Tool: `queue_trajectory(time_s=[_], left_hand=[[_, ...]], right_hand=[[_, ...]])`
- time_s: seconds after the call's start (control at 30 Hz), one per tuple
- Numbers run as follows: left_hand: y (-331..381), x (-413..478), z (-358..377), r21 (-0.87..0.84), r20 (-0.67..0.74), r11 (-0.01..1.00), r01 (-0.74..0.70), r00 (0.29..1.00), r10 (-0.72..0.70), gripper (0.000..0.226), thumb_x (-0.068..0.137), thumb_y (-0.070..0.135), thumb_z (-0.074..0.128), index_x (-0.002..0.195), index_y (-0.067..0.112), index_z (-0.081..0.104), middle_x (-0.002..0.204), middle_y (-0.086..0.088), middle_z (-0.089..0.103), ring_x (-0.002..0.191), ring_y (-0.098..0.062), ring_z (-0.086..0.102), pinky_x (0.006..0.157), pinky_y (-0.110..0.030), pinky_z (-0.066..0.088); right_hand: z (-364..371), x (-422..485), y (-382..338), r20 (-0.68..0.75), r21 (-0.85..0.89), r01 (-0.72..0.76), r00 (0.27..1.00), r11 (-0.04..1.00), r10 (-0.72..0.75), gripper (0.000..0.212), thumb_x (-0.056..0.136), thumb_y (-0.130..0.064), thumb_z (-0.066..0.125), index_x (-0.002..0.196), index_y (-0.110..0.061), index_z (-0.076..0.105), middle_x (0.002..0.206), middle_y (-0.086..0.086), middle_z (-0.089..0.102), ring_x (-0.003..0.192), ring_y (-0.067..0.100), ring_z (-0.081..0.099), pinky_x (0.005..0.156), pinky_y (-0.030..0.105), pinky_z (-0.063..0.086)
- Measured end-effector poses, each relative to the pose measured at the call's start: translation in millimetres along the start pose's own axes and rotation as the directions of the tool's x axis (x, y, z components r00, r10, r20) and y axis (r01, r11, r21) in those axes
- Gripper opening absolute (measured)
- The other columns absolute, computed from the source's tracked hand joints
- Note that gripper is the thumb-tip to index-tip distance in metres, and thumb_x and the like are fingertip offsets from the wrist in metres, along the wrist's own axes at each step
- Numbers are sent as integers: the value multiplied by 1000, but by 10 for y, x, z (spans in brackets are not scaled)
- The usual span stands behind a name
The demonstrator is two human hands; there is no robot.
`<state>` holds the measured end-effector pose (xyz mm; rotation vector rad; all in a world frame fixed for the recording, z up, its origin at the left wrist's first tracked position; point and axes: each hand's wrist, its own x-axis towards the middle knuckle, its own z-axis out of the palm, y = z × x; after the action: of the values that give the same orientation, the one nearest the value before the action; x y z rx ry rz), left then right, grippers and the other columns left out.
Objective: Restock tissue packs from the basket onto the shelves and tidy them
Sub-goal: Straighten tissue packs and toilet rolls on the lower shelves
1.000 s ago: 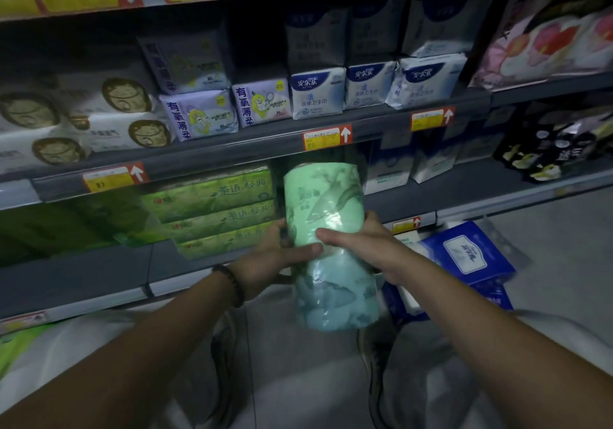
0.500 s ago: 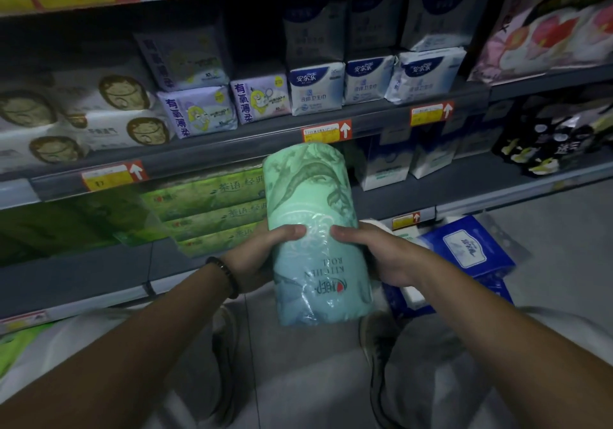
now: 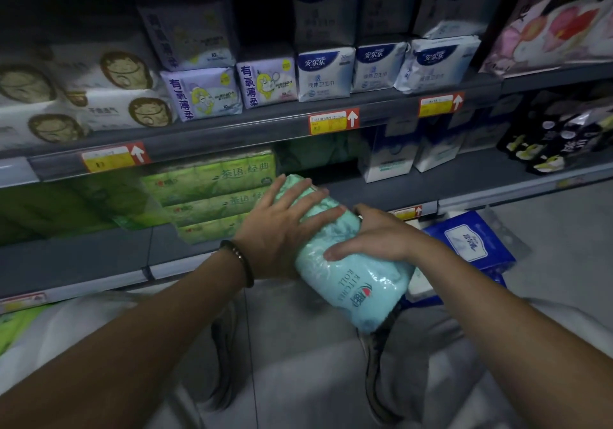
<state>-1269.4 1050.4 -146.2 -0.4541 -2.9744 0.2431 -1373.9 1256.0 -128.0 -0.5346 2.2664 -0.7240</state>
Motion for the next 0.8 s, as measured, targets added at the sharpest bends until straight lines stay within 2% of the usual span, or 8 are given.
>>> queue_trajectory(time_s=[0.17,0.23,0.3,0.37,0.43,0.57,0.67,0.8], left_hand=[[-115,-51,4,-18,-39,990,138,990,-139,107,61,84,56,155,37,40,155,-7,46,143,-38,42,118,-63,23],[-121,-110,40,-79,-46,954,288,955,-292,116,52,85,61,155,35,40,153,-8,48,139,-39,45,113,-62,30],[-91,-150,86,-120,-44,871,477,874,-484,124,43,85,64,154,35,40,150,-5,50,133,-39,48,105,-59,38],[-50,-156,155,-197,-31,768,609,779,-626,126,39,90,64,151,35,41,146,-1,53,125,-38,53,96,-56,46],[0,-157,221,-292,-9,705,646,735,-678,128,39,96,61,149,34,40,140,1,56,119,-37,57,92,-55,49],[216,-121,279,-342,17,661,668,708,-706,124,42,99,59,145,32,42,130,-1,59,110,-34,60,85,-52,54],[294,-97,351,-436,36,679,591,765,-643,117,51,100,60,144,29,43,125,2,59,109,-27,62,83,-45,56],[149,-11,291,-746,246,353,565,726,-642,111,43,84,85,131,28,46,123,7,60,112,-17,63,86,-41,60]], right_hand=[[-226,-23,58,-70,144,-34,997,989,44,120,50,-76,92,151,-30,47,135,-4,66,108,16,72,95,39,59],[-312,-58,117,-162,315,-48,981,948,104,106,54,-75,91,142,-27,56,139,-2,66,113,17,69,97,41,57],[-289,-116,165,-60,512,-133,980,849,189,83,60,-70,89,126,-28,62,135,1,65,116,24,64,98,50,55],[-154,-166,169,150,617,-264,964,742,219,78,60,-68,84,124,-30,59,135,9,57,120,36,59,99,64,53],[1,-134,161,230,712,-303,953,633,197,81,63,-64,85,130,-31,55,137,16,54,122,43,59,96,69,53],[125,-46,27,28,907,-88,988,412,150,65,71,-48,89,128,-33,63,127,8,72,119,37,68,95,70,56],[85,-20,-56,-144,924,55,967,378,212,62,73,-30,95,129,-26,68,116,3,79,103,28,75,64,53,65],[124,63,-87,-280,875,164,939,456,198,79,68,-21,99,133,-26,54,120,-3,73,100,18,73,49,34,61]])
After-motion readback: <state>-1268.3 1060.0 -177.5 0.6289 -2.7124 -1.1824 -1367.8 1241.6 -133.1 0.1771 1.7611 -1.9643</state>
